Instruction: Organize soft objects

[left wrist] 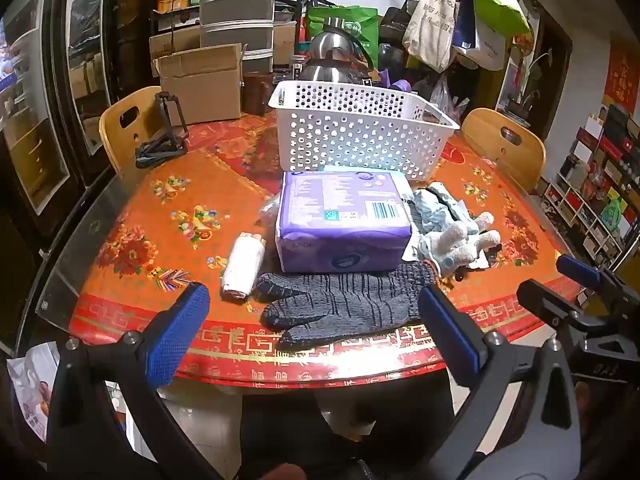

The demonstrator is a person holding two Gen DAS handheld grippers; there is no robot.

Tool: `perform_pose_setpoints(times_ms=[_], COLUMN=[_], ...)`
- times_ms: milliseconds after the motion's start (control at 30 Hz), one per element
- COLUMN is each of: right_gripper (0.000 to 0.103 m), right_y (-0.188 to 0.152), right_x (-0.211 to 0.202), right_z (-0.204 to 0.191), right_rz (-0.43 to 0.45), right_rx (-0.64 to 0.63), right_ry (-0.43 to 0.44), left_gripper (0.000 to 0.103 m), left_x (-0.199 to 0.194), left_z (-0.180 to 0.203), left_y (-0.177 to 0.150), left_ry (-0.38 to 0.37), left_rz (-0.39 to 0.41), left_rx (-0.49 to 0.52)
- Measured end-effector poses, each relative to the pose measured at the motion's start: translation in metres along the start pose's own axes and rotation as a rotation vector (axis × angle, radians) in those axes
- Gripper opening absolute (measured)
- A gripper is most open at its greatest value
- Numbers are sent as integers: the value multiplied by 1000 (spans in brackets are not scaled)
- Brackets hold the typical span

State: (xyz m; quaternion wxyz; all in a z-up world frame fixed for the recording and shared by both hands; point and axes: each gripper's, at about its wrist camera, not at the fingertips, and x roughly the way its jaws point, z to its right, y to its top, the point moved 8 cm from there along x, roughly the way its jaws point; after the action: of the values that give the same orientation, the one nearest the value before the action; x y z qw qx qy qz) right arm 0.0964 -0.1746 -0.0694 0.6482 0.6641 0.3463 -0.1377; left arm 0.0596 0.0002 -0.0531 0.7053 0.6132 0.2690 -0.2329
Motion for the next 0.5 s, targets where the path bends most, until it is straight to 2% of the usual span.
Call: perform_pose_setpoints(times_ms=[500], right_gripper=[103], right_y=[1], right_x=[0], right_z=[-3], right_rz=[-2], right_rx=[-3], right_ry=[-2], left_gripper=[103], left_x=[0], left_z=[-7], left_y=[-1], left_ry=[12], left_rz=[-1], left_rx=[0])
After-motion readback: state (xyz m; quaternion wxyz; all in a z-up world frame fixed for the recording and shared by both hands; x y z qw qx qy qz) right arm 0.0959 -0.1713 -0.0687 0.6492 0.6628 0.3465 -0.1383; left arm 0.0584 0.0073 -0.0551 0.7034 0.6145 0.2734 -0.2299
